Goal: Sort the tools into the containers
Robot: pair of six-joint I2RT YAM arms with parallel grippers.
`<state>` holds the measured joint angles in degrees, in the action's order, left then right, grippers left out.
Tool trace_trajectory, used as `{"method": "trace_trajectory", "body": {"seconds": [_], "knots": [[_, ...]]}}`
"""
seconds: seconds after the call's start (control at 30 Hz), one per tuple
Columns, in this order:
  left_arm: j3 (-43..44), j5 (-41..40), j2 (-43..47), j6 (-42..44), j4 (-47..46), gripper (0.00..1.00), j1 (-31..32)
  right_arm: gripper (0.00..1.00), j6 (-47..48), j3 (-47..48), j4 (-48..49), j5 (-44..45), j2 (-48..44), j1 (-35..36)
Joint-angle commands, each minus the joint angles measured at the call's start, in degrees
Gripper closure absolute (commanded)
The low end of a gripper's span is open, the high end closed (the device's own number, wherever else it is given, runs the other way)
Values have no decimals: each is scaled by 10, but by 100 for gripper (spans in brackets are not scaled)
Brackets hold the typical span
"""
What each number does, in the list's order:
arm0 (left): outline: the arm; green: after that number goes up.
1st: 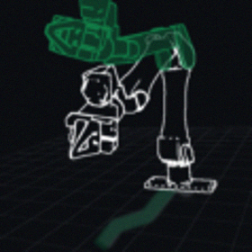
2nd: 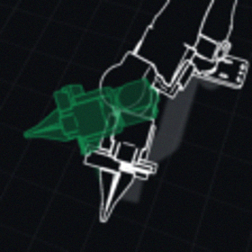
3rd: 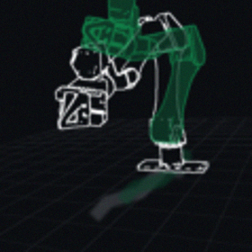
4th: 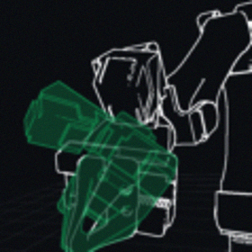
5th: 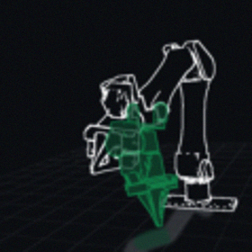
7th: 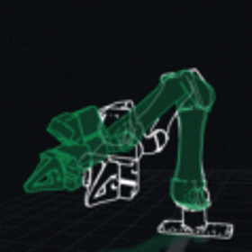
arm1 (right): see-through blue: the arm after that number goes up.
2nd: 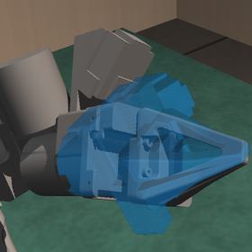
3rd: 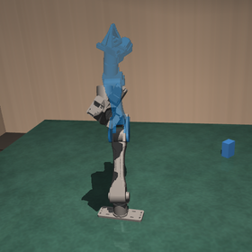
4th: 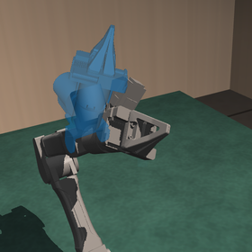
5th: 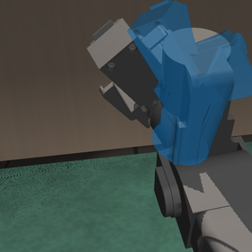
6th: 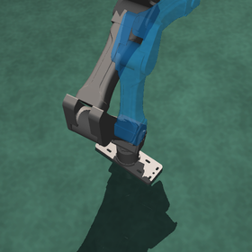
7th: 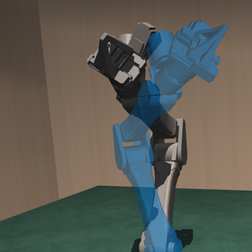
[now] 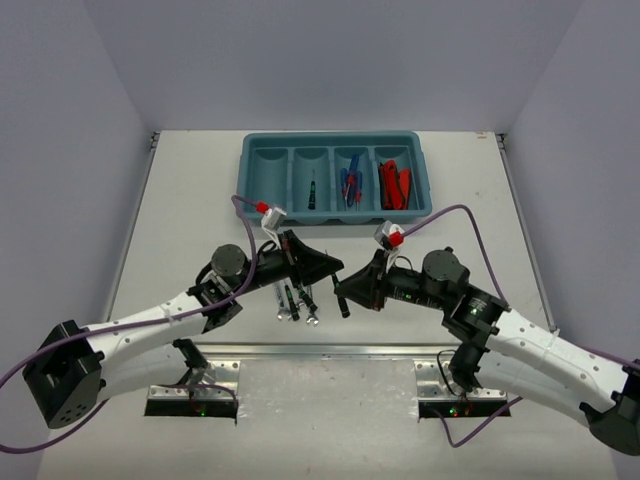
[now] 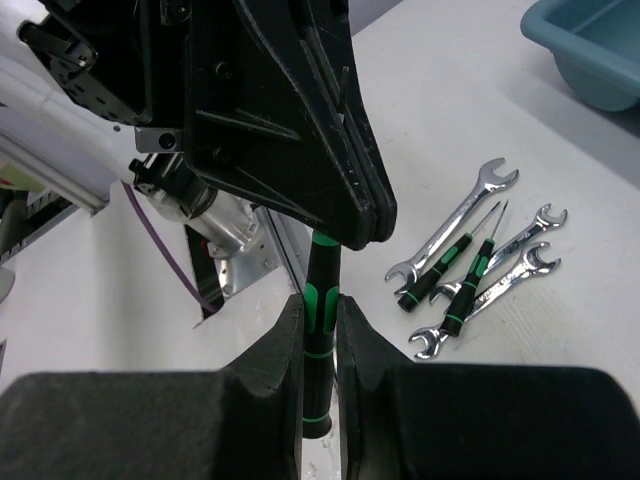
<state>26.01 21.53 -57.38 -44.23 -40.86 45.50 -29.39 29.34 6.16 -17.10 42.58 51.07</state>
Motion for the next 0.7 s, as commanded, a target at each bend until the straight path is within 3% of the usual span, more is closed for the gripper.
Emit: {"method": "trace_trajectory", "body": {"seconds": [0.0, 0.03, 0.1, 0.17, 0.27, 0.4, 0.57, 0.67], "knots": [[71, -30, 0, 41, 54, 100, 6, 87, 1, 9, 32, 20, 2, 1], [86, -52, 2, 52, 89, 100, 5, 73, -1, 10, 17, 45, -3, 1], [118, -113, 6, 73, 174, 100, 5, 23, -13, 12, -42, 131, -17, 1], [168, -192, -13, 96, 277, 100, 1, 10, -28, 14, -89, 242, -37, 1], [248, -276, -62, 120, 405, 100, -25, 8, -70, 25, -233, 395, -67, 1], [353, -347, -139, 151, 510, 100, -93, 3, -159, 26, -359, 554, -120, 1], [535, -441, -322, 205, 580, 100, -152, 2, -171, -8, -377, 536, -203, 1], [651, -439, -437, 233, 595, 100, -167, 2, -169, -20, -377, 504, -211, 1]]}}
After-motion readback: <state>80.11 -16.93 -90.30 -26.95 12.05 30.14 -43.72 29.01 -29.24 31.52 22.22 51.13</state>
